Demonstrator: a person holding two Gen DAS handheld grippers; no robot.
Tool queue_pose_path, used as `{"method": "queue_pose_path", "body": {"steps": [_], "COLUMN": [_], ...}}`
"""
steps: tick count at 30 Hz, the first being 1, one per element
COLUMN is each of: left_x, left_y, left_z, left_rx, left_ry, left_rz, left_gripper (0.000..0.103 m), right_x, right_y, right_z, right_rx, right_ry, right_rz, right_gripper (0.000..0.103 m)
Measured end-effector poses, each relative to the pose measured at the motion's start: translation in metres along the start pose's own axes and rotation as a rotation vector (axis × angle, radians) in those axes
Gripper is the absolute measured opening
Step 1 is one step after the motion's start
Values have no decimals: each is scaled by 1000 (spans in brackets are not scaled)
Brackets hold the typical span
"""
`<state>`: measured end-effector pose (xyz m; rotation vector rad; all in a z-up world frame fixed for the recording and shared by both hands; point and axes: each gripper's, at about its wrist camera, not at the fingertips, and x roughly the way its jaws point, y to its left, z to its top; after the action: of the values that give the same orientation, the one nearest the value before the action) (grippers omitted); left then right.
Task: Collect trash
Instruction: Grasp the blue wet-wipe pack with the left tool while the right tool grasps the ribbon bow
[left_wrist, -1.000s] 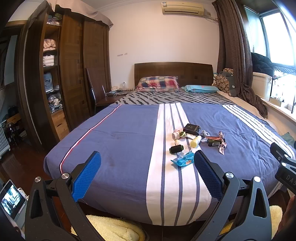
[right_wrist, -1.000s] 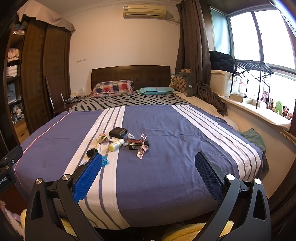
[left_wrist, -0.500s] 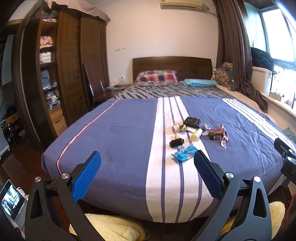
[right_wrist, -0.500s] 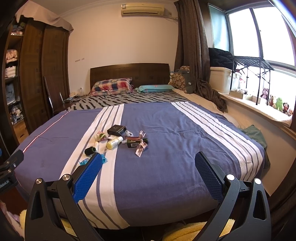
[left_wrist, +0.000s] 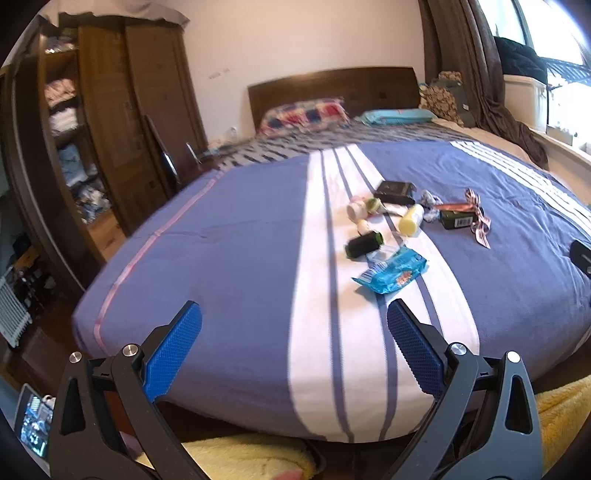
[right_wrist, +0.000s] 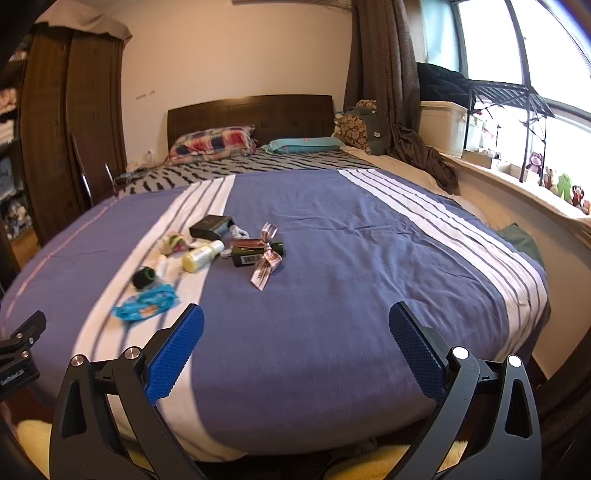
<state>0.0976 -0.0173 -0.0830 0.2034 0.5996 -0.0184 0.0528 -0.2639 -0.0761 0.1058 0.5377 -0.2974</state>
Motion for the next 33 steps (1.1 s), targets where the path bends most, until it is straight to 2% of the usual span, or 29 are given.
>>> {"method": "queue_pose_path", "body": {"steps": [3, 5, 9, 12, 19, 21, 22, 24, 25, 26, 29, 30, 33], "left_x": [27, 42, 72, 92, 134, 140, 144, 150, 153, 153, 151, 148, 140], "left_y": [-5, -9, -19, -30, -49, -53, -55, -54, -54, -54, -56, -56, -54], "left_z": [5, 7, 12, 14, 20, 22, 23, 24, 24, 25, 26, 25, 22], "left_rx": [-15, -13, -11, 6, 8, 25, 26, 16, 1, -5, 2, 6, 0], "left_ry": [50, 64, 89, 109, 185, 192, 198, 212, 226, 229, 228, 222, 219], "left_rz": [-87, -115, -179, -207, -249, -244, -244, -277, -317, -334, -354, -350, -363], "left_gripper": [95, 95, 95, 95, 95, 91, 88, 76, 65, 57, 49, 48, 43], "right_x": [30, 44, 82, 110, 164, 178, 186, 196, 200, 201, 201, 198, 187], "right_y": [4, 6, 8, 10, 19, 23, 23, 23, 24, 24, 24, 24, 24], "right_z": [3, 5, 16, 24, 35, 36, 36, 36, 36, 36, 36, 35, 32], "right_rx": [-12, -14, 0, -5, 31, 20, 24, 32, 29, 23, 12, 10, -16], "right_ry": [25, -2, 68, 105, 205, 226, 244, 264, 269, 268, 263, 257, 246], "right_rz": [41, 72, 77, 62, 131, 127, 135, 150, 152, 151, 157, 156, 170], "right_gripper": [100, 100, 100, 99, 94, 78, 74, 59, 55, 45, 18, 13, 7]}}
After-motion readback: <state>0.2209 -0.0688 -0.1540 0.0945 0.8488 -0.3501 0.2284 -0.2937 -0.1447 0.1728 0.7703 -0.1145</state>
